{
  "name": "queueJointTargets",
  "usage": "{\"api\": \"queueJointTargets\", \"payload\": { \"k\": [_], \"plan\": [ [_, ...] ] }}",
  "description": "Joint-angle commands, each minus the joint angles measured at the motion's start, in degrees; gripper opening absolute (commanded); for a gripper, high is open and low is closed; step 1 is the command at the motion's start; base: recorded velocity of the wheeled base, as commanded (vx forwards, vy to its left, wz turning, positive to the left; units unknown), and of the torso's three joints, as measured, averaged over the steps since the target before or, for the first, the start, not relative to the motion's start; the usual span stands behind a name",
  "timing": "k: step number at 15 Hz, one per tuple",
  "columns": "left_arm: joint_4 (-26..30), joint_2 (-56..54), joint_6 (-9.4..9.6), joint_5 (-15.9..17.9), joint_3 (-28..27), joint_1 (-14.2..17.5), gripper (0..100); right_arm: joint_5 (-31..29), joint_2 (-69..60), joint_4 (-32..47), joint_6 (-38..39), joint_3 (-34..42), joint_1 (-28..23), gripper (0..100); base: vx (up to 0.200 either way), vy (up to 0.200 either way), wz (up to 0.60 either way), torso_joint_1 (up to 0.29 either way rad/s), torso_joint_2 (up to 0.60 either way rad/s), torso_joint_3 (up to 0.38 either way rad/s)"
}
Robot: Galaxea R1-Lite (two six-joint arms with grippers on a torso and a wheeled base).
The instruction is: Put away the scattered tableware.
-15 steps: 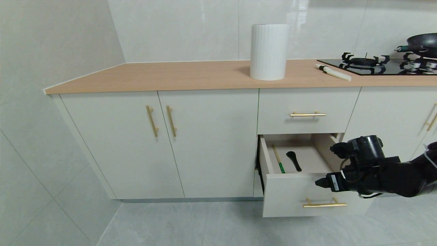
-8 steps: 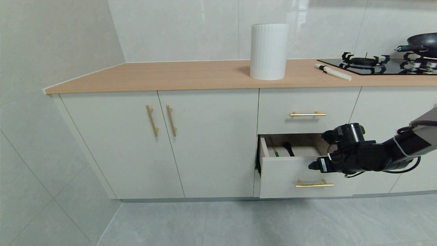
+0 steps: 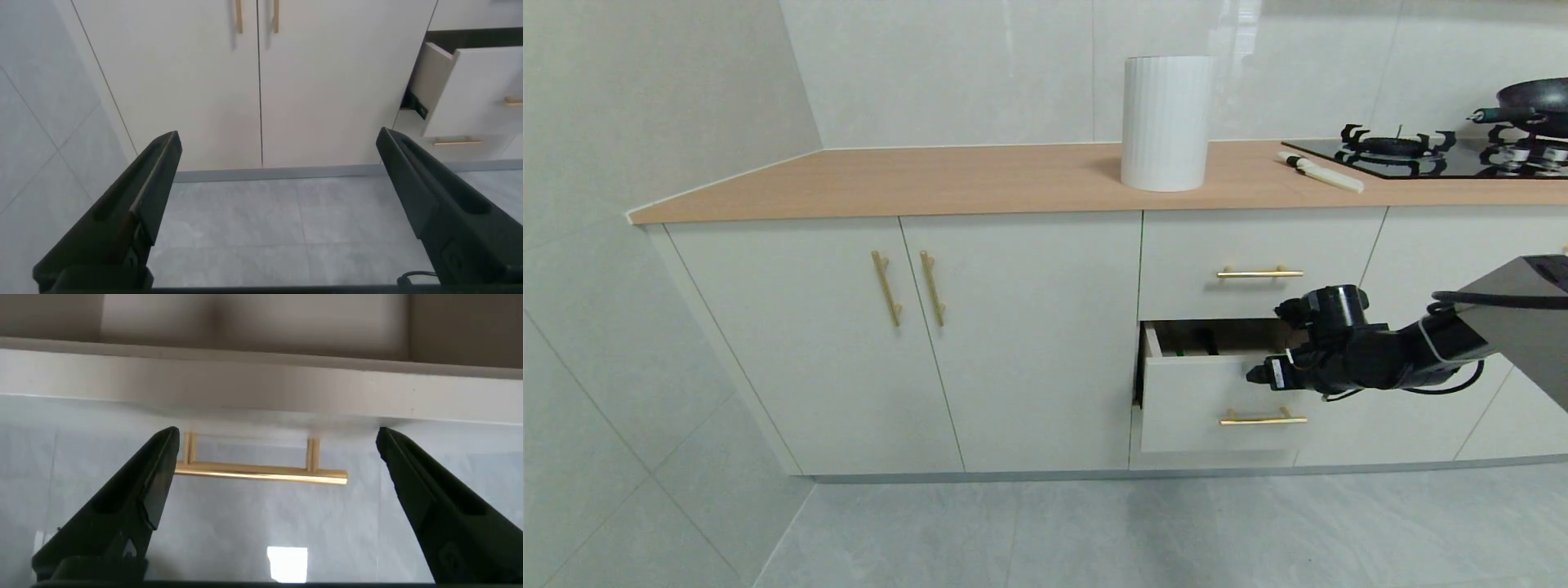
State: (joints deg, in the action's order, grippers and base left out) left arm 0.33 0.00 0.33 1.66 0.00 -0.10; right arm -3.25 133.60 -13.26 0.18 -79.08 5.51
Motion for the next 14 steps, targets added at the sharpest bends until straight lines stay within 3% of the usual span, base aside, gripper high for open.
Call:
{"api": "queueJointTargets", "payload": {
  "k": [1,8,12,14],
  "plan": [
    [-0.1,0.0,0.02,0.0,0.0,0.0,100,0.0,2.7,0.1,0.2,-3.0,-0.1,100,0.000,0.000,0.00,0.000,0.00,0.000],
    [-0.1,0.0,0.02,0.0,0.0,0.0,100,0.0,4.6,-1.7,2.0,-6.3,-1.2,100,0.000,0.000,0.00,0.000,0.00,0.000],
    [0.0,0.0,0.02,0.0,0.0,0.0,100,-3.5,8.5,-12.8,2.1,-6.3,-0.8,100,0.000,0.000,0.00,0.000,0.00,0.000],
    [0.0,0.0,0.02,-0.1,0.0,0.0,100,-3.6,9.0,-13.7,2.1,-6.3,-0.4,100,0.000,0.000,0.00,0.000,0.00,0.000]
  ]
}}
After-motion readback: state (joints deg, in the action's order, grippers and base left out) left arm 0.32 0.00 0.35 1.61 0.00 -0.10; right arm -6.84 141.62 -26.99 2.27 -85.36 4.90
